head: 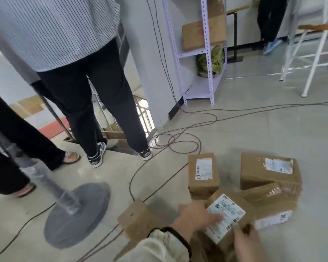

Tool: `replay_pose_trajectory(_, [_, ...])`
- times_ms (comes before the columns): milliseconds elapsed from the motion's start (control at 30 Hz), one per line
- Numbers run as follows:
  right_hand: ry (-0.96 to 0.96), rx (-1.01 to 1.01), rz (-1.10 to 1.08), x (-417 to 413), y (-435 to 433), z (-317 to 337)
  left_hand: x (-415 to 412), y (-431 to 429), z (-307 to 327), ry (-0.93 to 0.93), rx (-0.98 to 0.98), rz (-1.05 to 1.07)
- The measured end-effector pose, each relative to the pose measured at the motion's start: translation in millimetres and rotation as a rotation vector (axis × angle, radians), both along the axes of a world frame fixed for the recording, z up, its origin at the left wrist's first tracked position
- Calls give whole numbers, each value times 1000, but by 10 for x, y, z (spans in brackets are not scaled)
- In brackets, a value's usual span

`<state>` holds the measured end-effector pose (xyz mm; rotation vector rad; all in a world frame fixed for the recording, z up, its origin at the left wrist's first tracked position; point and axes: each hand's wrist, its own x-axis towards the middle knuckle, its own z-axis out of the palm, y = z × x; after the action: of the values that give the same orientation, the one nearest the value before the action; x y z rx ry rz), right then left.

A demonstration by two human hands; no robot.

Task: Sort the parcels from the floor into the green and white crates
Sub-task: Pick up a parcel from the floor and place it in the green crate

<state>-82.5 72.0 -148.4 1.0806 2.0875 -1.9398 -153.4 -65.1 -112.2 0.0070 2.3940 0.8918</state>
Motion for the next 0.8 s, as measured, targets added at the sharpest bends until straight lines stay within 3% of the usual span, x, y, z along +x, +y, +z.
replay_pose_trajectory(167, [156,-109,108,-54,99,-20,143,-133,-302,-62,269,299])
replay_pose_trajectory(300, [136,-183,140,-99,144,-36,105,-78,-353,-124,358,332])
replay_pose_trajectory(467, [163,-256,100,-89,105,261,275,-37,-31,-4,581,355])
replay_pose_trajectory(633, [257,-281,84,-75,73,1401,371,-40,1199,89,700,371])
replay_pose_trajectory(800, [453,-240,125,-231,-44,3501,303,-225,3284,258,764,344])
